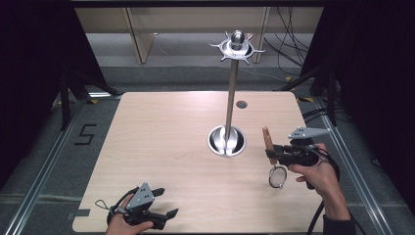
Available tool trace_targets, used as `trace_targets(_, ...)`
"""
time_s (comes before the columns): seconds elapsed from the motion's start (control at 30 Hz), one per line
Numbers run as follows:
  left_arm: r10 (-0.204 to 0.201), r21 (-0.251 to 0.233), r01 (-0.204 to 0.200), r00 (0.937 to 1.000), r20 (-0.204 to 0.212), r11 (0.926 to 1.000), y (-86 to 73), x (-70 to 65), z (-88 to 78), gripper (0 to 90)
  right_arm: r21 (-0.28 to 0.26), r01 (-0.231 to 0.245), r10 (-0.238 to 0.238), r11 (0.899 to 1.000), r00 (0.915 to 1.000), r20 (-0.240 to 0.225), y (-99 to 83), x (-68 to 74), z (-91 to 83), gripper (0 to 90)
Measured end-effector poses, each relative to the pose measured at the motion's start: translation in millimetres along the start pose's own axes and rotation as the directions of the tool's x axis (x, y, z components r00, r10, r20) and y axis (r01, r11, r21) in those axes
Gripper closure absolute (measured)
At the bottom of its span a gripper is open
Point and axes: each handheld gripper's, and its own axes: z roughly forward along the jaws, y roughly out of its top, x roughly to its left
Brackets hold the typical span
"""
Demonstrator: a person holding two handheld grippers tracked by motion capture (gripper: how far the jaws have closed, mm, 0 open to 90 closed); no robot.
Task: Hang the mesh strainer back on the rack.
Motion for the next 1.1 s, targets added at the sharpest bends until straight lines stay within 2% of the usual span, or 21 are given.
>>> trace_targets(0.1, 0.024, -0.002, -0.024, 0.9997, 0.003, 0.9997, -0.3, 0.8, -0.4, 16.5, -0.030, -0.003, 0.003, 1.000, 0.9995, -0.031, 4.3, 3.9, -3.2, 68.7)
trace_targets(0.13, 0.029, 0.003, -0.029, 0.9996, 0.001, 0.9996, -0.7, 0.7, -1.0, 16.5, -0.023, 0.003, -0.004, 1.000, 0.9998, -0.018, 5.4, 4.6, -4.8, 68.7)
trace_targets(0.2, 0.028, -0.008, -0.028, 0.9996, 0.001, 0.9996, -0.5, 1.0, -0.7, 16.5, -0.063, 0.018, -0.019, 0.998, 0.9998, -0.010, 8.8, 6.5, -6.1, 68.7)
trace_targets(0.23, 0.029, -0.002, -0.029, 0.9996, -0.001, 0.9996, 0.0, 1.1, -0.9, 16.5, -0.066, 0.021, -0.022, 0.998, 0.9994, -0.025, 10.4, 7.4, -6.9, 68.7)
trace_targets(0.3, 0.025, -0.004, -0.025, 0.9997, 0.002, 0.9997, -1.0, 0.7, -0.2, 16.5, -0.088, 0.005, -0.007, 0.996, 0.9997, -0.022, 14.0, 11.1, -8.2, 68.7)
trace_targets(0.33, 0.021, -0.017, -0.021, 0.9998, 0.002, 0.9996, -1.7, 0.6, 1.1, 16.5, -0.104, 0.043, -0.046, 0.994, 0.9987, -0.025, 16.8, 9.0, -8.2, 68.7)
trace_targets(0.37, 0.022, -0.018, -0.022, 0.9998, 0.001, 0.9996, -1.8, 0.7, 1.3, 16.5, -0.112, 0.036, -0.039, 0.993, 0.9987, -0.032, 19.0, 10.0, -8.3, 68.7)
trace_targets(0.4, 0.010, -0.018, -0.010, 0.9999, -0.002, 0.9998, -1.8, -0.1, 1.4, 16.5, -0.130, 0.035, -0.038, 0.991, 0.9991, -0.019, 21.2, 11.1, -7.9, 68.7)
trace_targets(0.43, 0.012, 0.022, -0.012, 0.9999, -0.012, 0.9997, -1.4, 1.2, -0.8, 16.5, -0.123, 0.028, -0.030, 0.992, 0.9994, -0.018, 23.7, 12.4, -9.6, 68.8)
trace_targets(0.47, 0.015, 0.023, -0.014, 0.9998, -0.015, 0.9996, -1.4, 1.4, -1.3, 16.5, -0.132, 0.021, -0.024, 0.991, 0.9995, -0.023, 26.4, 13.4, -9.9, 68.7)
trace_targets(0.5, -0.001, 0.008, 0.001, 1.0000, -0.009, 1.0000, -1.8, 0.3, -0.6, 16.5, -0.147, 0.027, -0.030, 0.989, 0.9994, -0.018, 28.9, 13.9, -9.8, 68.7)
trace_targets(0.6, 0.004, 0.013, -0.004, 0.9999, -0.009, 0.9999, -2.0, 1.1, -1.1, 16.4, -0.165, 0.039, -0.043, 0.985, 0.9989, -0.020, 36.7, 15.1, -11.5, 68.8)
trace_targets(0.63, 0.022, 0.012, -0.022, 0.9997, -0.009, 0.9997, -1.7, 2.2, -1.4, 16.5, -0.184, 0.041, -0.046, 0.982, 0.9988, -0.019, 39.0, 15.2, -11.4, 68.8)
trace_targets(0.73, 0.023, 0.014, -0.023, 0.9997, -0.008, 0.9996, -1.8, 2.3, -1.5, 16.5, -0.199, 0.039, -0.044, 0.979, 0.9988, -0.021, 46.7, 16.2, -14.6, 68.8)
trace_targets(0.8, 0.017, 0.011, -0.016, 0.9998, -0.010, 0.9998, -2.0, 2.2, -1.3, 16.5, -0.220, 0.060, -0.064, 0.974, 0.9978, -0.014, 51.8, 15.9, -14.3, 68.7)
trace_targets(0.87, 0.019, 0.011, -0.019, 0.9998, -0.010, 0.9998, -2.0, 2.4, -1.4, 16.5, -0.245, 0.042, -0.045, 0.968, 0.9990, -0.007, 55.6, 18.1, -14.2, 68.7)
trace_targets(0.97, 0.013, 0.004, -0.013, 0.9999, -0.008, 0.9999, -2.5, 2.4, -0.6, 16.5, -0.248, 0.047, -0.055, 0.968, 0.9981, -0.027, 61.9, 18.2, -14.8, 68.7)
trace_targets(1.03, 0.024, 0.014, -0.024, 0.9996, -0.011, 0.9996, -2.0, 2.8, -1.1, 16.5, -0.247, 0.053, -0.057, 0.967, 0.9983, -0.009, 67.1, 20.0, -16.1, 68.7)
trace_targets(1.07, 0.000, 0.013, 0.000, 0.9998, -0.018, 0.9999, -2.7, 1.3, -0.7, 16.4, -0.250, 0.059, -0.066, 0.967, 0.9977, -0.018, 68.8, 19.9, -16.3, 68.7)
trace_targets(1.1, 0.002, 0.014, -0.002, 0.9998, -0.018, 0.9999, -2.8, 1.5, -0.7, 16.5, -0.246, 0.061, -0.066, 0.967, 0.9977, -0.014, 70.6, 20.7, -16.9, 68.8)
